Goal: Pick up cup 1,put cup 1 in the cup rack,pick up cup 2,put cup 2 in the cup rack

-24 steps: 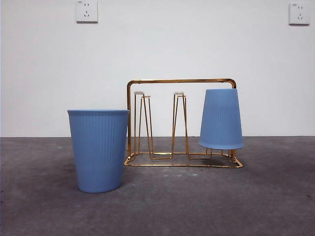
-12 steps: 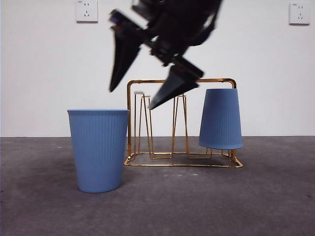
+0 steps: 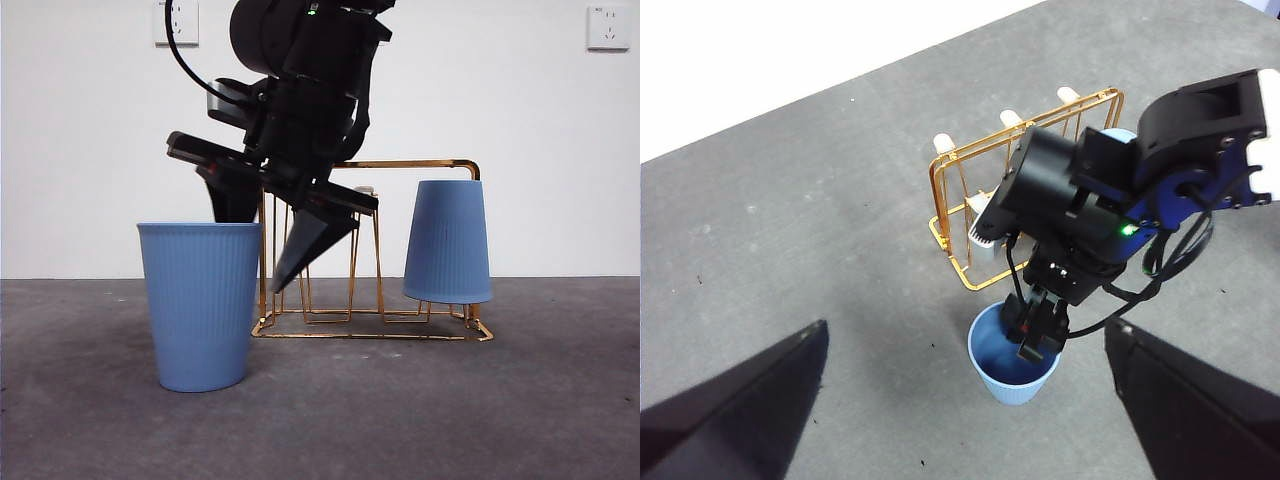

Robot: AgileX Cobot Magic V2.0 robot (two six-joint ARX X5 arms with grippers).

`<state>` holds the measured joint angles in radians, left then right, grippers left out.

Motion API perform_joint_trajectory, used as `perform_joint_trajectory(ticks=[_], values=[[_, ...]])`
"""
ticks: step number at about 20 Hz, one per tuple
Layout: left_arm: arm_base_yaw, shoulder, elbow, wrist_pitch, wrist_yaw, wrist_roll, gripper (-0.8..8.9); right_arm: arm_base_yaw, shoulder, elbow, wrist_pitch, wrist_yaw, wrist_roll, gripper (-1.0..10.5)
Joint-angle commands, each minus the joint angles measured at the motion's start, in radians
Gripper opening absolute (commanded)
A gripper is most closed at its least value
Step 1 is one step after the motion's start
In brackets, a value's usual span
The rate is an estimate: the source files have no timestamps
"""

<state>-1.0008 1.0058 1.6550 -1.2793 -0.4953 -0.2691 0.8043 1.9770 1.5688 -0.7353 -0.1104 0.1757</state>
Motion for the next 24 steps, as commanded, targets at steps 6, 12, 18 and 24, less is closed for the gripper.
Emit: perform_joint_trajectory(ticks=[6, 12, 18, 24], values=[[-0.002, -0.002, -0.005, 0.127, 0.090, 0.012, 4.66, 0.002, -0.134, 0.005, -0.086, 0.041, -0.111, -0.2], [0.009, 0.015, -0.095, 0.343, 0.286, 0.016, 4.66, 0.002, -0.611, 0.005, -0.162, 0.203, -0.154, -0.2], [0.066, 0.112, -0.225, 0.769, 0.712, -0.055, 4.66, 0.002, -1.030, 0.004, -0.283, 0.422, -0.199, -0.2], [0.089, 0.322, -0.225, 1.163, 1.111, -0.273, 4.66, 0.002, -1.298, 0.004, -0.261, 0.544, -0.266, -0.2]])
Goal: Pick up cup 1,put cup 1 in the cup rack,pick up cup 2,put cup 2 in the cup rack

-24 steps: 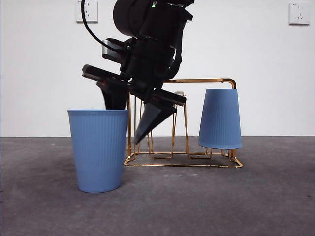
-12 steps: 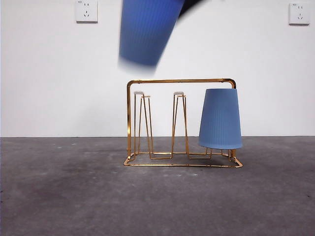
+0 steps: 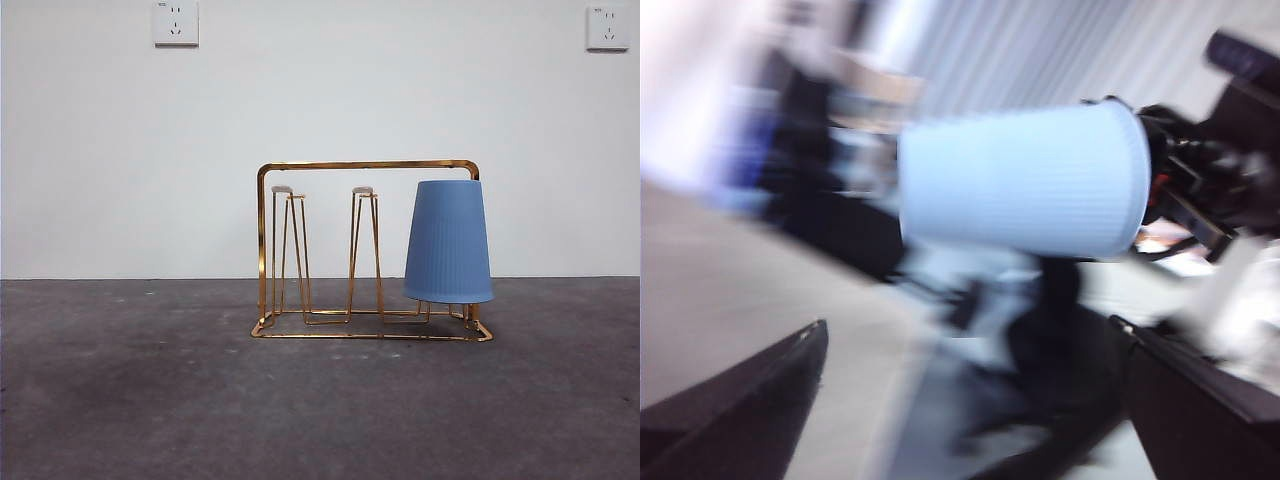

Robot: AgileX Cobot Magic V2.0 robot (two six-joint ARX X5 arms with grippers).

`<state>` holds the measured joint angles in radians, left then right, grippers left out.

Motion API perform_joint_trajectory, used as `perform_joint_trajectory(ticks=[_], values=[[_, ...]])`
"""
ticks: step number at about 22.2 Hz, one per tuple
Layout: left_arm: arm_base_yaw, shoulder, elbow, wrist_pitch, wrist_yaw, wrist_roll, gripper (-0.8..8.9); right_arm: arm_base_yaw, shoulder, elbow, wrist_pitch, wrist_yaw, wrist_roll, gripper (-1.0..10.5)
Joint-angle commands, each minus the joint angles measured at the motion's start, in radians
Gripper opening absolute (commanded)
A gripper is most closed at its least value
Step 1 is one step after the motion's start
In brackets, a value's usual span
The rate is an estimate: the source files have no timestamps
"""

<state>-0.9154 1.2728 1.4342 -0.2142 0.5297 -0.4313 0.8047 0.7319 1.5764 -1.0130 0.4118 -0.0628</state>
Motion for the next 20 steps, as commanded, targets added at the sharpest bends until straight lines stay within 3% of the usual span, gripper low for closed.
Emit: perform_joint_trajectory(ticks=[1, 5, 11, 16, 20], values=[[0.003, 0.087, -0.005, 0.163, 0.121, -0.153, 4.66, 0.001, -0.079, -0.004, 0.020, 0.032, -0.035, -0.2], [-0.026, 0.215, -0.005, 0.454, 0.175, -0.328, 4.66, 0.001, -0.145, -0.004, 0.023, 0.074, -0.103, -0.2], [-0.064, 0.389, -0.005, 0.914, 0.163, -0.613, 4.66, 0.001, -0.165, -0.006, 0.055, 0.093, -0.163, -0.2], [-0.088, 0.481, -0.005, 1.092, 0.069, -0.714, 4.67, 0.001, -0.164, -0.058, 0.154, 0.093, -0.210, -0.2], [-0.098, 0.512, -0.005, 1.148, 0.013, -0.734, 4.67, 0.001, -0.164, -0.140, 0.206, 0.088, -0.218, -0.2]])
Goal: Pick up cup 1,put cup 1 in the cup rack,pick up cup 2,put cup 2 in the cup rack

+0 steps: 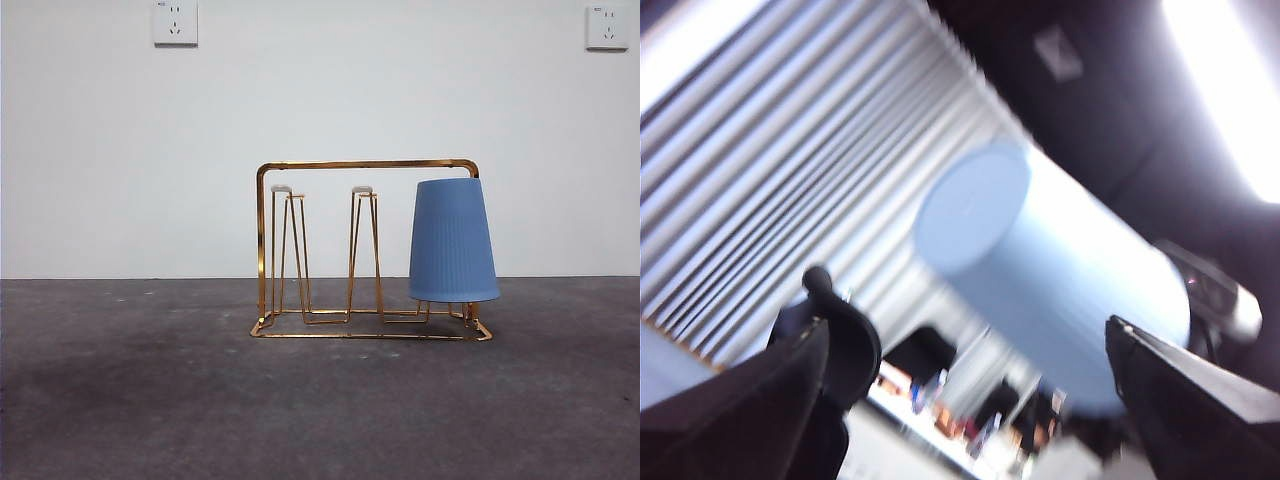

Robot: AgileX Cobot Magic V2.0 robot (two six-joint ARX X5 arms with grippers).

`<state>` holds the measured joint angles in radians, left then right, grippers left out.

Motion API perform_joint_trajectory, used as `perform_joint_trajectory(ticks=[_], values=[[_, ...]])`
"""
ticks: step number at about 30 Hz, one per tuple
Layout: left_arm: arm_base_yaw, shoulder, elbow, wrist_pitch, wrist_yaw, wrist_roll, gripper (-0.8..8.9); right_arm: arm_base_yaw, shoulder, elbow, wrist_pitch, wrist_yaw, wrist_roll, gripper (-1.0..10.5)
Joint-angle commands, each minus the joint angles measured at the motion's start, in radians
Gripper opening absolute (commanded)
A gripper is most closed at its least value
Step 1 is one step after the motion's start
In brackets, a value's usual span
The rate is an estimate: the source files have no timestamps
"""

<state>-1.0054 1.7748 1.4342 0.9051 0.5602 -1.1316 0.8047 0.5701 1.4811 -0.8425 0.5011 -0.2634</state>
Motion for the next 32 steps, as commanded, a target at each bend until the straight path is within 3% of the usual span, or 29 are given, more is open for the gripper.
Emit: perform_joint_trajectory(ticks=[1, 10, 23, 25, 30, 32], values=[[-0.008, 0.010, -0.005, 0.029, -0.027, -0.035, 4.67, 0.001, -0.003, -0.074, 0.057, -0.006, -0.028, -0.2], [0.008, 0.010, -0.005, 0.040, -0.044, -0.044, 4.67, 0.001, -0.003, -0.283, 0.219, -0.030, -0.044, -0.2], [0.023, 0.010, -0.005, 0.040, -0.045, -0.043, 4.66, 0.001, -0.003, -0.342, 0.261, -0.040, -0.059, -0.2], [0.025, 0.010, -0.005, 0.039, -0.044, -0.043, 4.16, 0.001, -0.003, -0.342, 0.251, -0.040, -0.058, -0.2], [0.025, 0.010, -0.005, 0.030, -0.045, -0.043, 1.55, 0.001, 0.002, -0.342, 0.213, -0.040, -0.058, -0.1], [0.025, 0.010, -0.005, 0.026, -0.044, -0.042, 1.13, 0.001, 0.003, -0.342, 0.211, -0.040, -0.058, -0.1]])
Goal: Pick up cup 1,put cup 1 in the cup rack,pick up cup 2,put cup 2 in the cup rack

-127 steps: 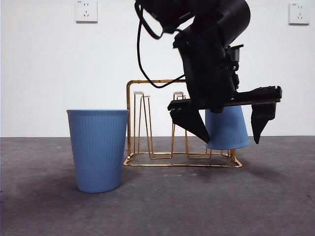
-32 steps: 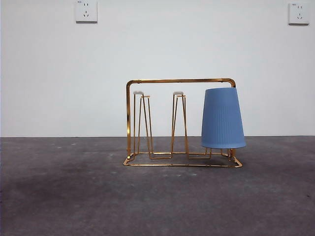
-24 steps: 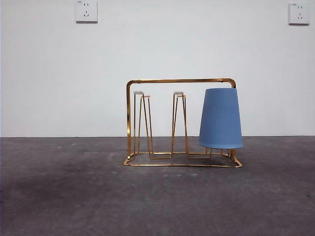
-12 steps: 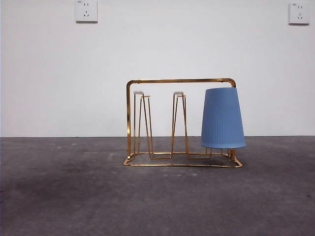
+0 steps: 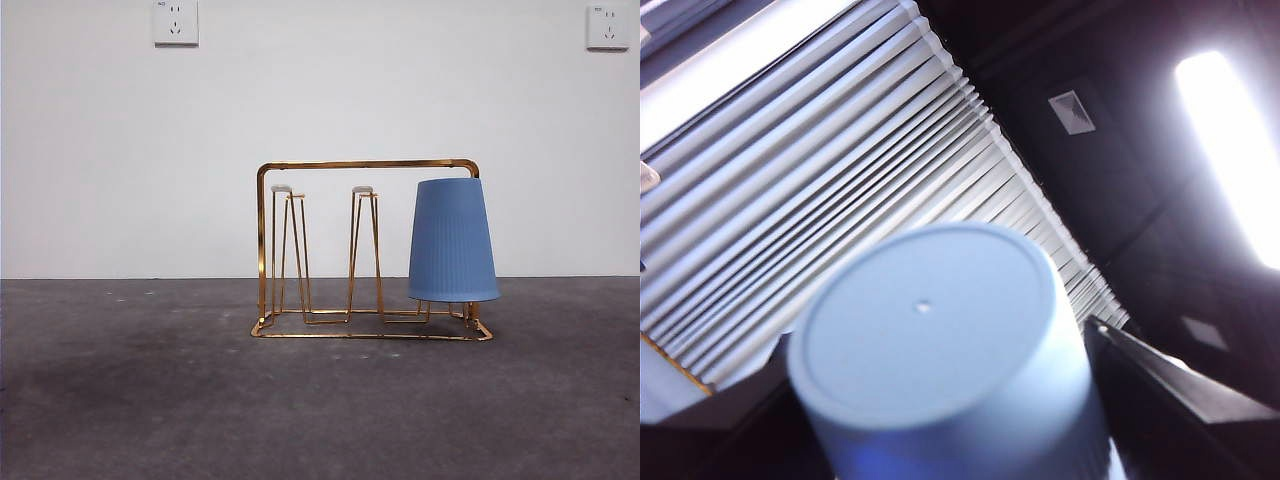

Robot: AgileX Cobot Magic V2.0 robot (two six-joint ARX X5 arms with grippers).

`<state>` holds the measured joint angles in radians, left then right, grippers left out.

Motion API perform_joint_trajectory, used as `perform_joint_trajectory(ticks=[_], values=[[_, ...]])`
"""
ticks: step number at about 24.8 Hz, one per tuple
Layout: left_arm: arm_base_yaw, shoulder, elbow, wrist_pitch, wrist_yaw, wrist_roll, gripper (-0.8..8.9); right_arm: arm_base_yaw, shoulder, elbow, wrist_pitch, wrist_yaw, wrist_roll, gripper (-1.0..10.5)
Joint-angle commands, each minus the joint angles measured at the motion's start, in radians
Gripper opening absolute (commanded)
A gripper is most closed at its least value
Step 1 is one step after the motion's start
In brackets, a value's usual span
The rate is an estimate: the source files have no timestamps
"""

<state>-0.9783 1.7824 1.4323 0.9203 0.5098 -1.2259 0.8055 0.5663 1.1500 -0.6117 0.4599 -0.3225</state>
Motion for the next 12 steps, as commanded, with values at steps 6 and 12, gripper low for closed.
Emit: perform_joint_trajectory(ticks=[6, 12], values=[[-0.002, 0.002, -0.003, 0.009, 0.007, 0.052, -0.10, 0.000, 0.006, -0.010, -0.018, 0.002, 0.009, 0.4], [-0.002, 0.000, -0.003, 0.009, 0.013, 0.060, -0.08, 0.000, 0.006, -0.008, -0.029, 0.005, 0.018, 1.7]])
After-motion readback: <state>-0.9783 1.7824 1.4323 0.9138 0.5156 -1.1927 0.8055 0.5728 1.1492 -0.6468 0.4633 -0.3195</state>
